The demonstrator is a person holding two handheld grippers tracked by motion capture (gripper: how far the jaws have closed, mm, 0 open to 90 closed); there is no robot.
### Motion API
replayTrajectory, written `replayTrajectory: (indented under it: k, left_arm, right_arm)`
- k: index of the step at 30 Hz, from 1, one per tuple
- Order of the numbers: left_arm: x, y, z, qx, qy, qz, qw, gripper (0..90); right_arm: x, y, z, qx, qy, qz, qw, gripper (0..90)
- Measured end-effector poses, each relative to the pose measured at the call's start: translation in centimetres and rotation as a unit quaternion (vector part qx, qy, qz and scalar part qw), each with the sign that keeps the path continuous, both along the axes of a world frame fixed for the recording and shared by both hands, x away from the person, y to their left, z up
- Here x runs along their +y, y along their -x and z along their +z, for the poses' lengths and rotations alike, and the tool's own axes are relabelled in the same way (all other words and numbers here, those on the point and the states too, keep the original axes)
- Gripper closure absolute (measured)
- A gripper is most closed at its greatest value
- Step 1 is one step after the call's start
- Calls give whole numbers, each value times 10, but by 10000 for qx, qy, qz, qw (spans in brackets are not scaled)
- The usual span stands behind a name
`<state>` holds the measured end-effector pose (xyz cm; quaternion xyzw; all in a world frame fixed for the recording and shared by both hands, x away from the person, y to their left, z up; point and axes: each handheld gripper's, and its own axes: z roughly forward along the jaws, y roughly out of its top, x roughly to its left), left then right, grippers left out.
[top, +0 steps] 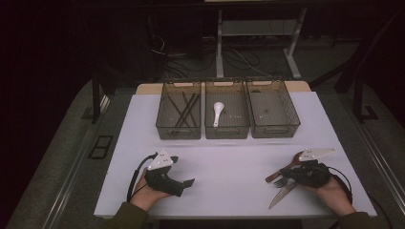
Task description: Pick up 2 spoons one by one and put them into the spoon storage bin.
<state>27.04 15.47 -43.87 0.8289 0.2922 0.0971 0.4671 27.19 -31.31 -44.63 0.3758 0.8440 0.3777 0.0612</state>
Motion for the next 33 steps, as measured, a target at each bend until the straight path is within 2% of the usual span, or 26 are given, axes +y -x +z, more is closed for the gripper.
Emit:
replayTrajectory:
  k: [6,14,25,33]
  left_arm:
    - [-2,0,0,17,-39,-49,10000,0]
    - [-1,0,0,10,-25,-71,10000,0]
    - [-2,0,0,28,-10,-79,10000,0]
    - [-2,0,0,35,13,-84,10000,0]
  right_arm:
    - [4,-2,-2,21,37,40,10000,889]
    - [10,-10,-3,-70,51,27,10000,889]
    - [18,-30,-5,-164,65,-44,9998,889]
    - [20,-46,-6,-176,46,-195,9996,889]
